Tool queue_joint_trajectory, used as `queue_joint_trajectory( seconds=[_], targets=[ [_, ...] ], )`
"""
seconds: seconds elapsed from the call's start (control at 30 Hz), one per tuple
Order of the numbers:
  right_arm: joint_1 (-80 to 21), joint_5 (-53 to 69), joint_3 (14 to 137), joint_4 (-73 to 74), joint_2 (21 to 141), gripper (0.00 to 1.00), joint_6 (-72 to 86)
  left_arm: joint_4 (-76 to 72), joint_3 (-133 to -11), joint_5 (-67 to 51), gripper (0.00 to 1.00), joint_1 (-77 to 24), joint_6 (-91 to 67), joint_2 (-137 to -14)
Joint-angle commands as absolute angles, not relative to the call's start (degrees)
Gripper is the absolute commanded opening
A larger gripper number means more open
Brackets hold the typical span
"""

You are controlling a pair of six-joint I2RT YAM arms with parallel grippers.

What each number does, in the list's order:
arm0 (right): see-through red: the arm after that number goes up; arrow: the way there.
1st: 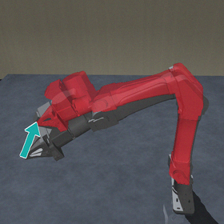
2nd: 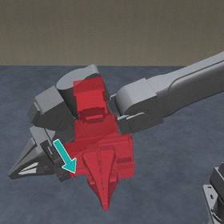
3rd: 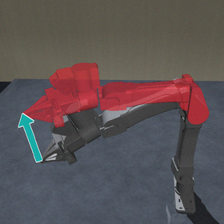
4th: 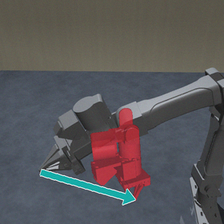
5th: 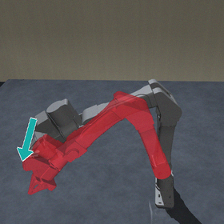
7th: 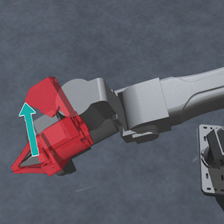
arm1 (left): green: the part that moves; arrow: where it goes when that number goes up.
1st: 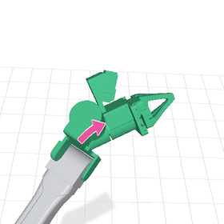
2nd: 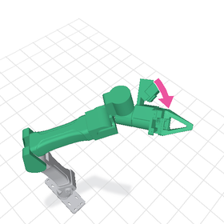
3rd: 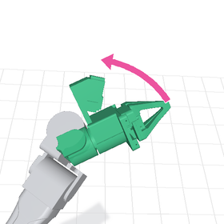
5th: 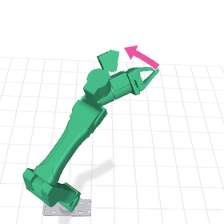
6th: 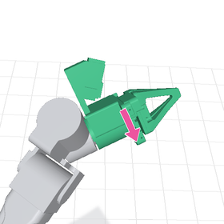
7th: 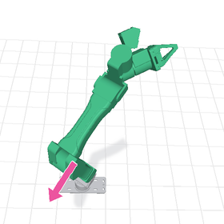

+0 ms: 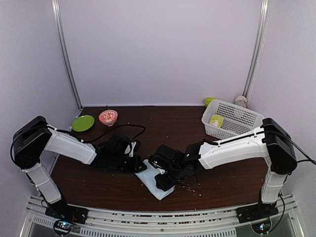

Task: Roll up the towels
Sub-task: Pick up the towel from the center of the board.

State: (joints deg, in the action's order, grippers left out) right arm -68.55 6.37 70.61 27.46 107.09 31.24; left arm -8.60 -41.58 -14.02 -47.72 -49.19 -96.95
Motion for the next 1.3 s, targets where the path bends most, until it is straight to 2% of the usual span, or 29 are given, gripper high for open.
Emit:
queue_joint_trajectory(
  seconds=[0.0, 0.17, 0.23, 0.43, 0.63, 1.0, 1.27],
  targets=[
    [-68.5, 4.6, 68.9, 30.7, 102.6, 0.39, 30.3, 3.0, -40.0, -9.2, 0.05, -47.5, -46.9, -99.4],
    [-64.0, 10.4, 66.1, 23.2, 95.8, 0.66, 31.4, 3.5, -40.7, -8.8, 0.04, -47.6, -46.3, -98.8],
    [-61.0, 14.9, 64.8, 19.7, 95.5, 0.74, 32.9, 3.3, -40.6, -8.9, 0.04, -47.6, -46.4, -98.5],
    [-57.9, 24.5, 67.1, 14.4, 103.0, 0.84, 33.2, 2.4, -40.2, -9.1, 0.04, -47.5, -46.6, -98.2],
    [-58.1, 26.9, 70.4, 14.1, 109.2, 0.88, 33.2, 2.0, -40.3, -9.3, 0.04, -47.6, -47.1, -97.9],
    [-61.1, 24.9, 72.3, 17.3, 111.5, 0.90, 32.7, 1.6, -40.7, -9.7, 0.04, -47.7, -47.4, -98.3],
    [-63.4, 16.3, 77.8, 27.6, 115.7, 0.90, 30.9, 1.5, -40.6, -9.8, 0.04, -48.0, -47.5, -98.3]
  ],
)
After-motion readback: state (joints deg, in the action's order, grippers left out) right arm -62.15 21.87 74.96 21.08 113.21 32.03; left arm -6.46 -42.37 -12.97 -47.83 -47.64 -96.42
